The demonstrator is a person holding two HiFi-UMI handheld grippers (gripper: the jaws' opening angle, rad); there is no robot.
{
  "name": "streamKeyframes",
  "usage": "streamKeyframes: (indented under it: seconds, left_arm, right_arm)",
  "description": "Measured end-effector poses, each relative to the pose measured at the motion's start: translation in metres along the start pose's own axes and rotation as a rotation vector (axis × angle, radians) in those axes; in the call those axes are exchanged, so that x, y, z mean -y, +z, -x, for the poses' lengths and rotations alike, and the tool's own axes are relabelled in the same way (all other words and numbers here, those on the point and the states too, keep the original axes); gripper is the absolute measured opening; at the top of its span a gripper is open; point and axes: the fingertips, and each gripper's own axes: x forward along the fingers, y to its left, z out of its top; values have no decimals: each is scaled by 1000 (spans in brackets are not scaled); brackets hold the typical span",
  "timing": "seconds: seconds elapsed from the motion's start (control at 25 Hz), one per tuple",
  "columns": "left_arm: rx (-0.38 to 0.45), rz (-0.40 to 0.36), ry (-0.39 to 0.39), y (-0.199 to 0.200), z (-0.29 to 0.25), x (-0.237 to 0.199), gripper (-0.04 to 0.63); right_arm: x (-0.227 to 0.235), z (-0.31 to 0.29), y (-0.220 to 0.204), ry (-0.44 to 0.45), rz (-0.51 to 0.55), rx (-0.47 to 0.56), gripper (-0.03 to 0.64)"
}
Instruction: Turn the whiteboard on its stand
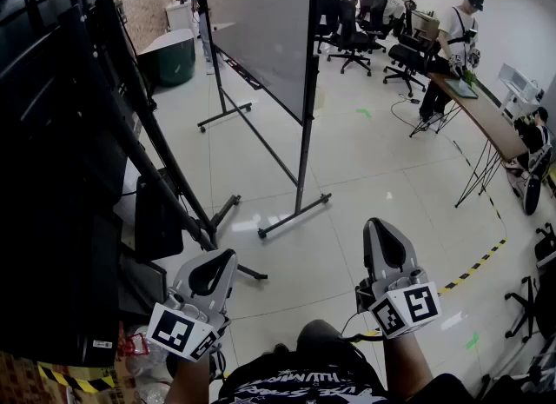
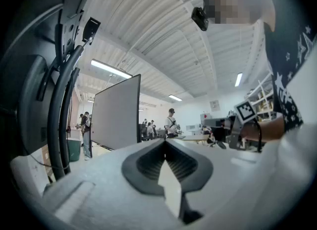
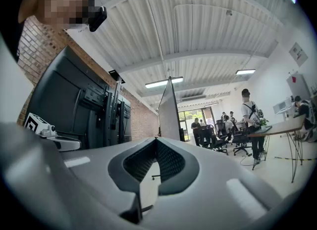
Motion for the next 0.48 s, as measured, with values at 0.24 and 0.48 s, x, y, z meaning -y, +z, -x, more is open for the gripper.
streamKeyframes:
  seconds: [0.24, 0.48]
  left_arm:
    - [-13, 20, 14, -6, -7, -17, 5]
    - [-21, 15, 29, -14, -43, -45, 5]
  right_arm:
    - [4, -14, -9, 10, 4, -36, 8]
    - [27, -63, -25, 17, -41, -32, 9]
